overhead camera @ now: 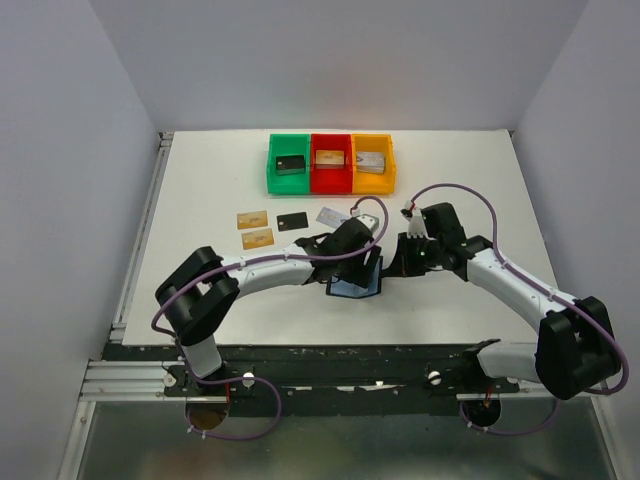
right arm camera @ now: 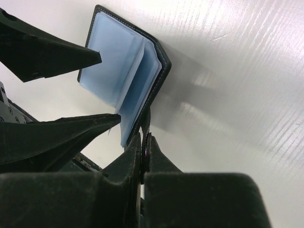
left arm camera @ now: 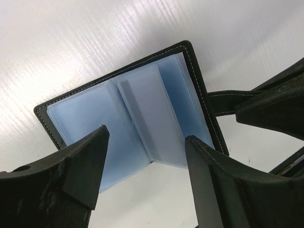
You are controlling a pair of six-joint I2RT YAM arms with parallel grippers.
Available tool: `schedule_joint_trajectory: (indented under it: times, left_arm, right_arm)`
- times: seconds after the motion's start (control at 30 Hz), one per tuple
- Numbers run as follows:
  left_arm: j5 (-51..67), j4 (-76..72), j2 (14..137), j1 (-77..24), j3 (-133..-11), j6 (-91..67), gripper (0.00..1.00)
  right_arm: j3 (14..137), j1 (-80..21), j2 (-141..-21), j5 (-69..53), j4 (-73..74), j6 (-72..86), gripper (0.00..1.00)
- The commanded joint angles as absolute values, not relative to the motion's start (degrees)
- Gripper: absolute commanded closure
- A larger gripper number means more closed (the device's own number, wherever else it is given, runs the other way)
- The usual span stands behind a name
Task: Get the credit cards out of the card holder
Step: Remove the credit card from the card holder.
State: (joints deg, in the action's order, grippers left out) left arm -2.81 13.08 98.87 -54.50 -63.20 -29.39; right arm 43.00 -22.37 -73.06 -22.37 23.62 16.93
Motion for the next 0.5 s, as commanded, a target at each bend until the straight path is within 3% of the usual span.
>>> schedule_joint_trajectory:
  times: [0.0,0.47]
  left_arm:
    - [-6.6,14.6,96.8,-54.8,-62.1,-30.1,0.22]
    - [-11.7,15.4,89.5,-53.1,-55.3,-33.1,0.22]
  right_arm:
    - [42.5,-22.1,-71.6,-23.1,23.1,17.0,1.00]
    - [43.1,-22.1,-72.6,-22.6,24.1,16.1,1.00]
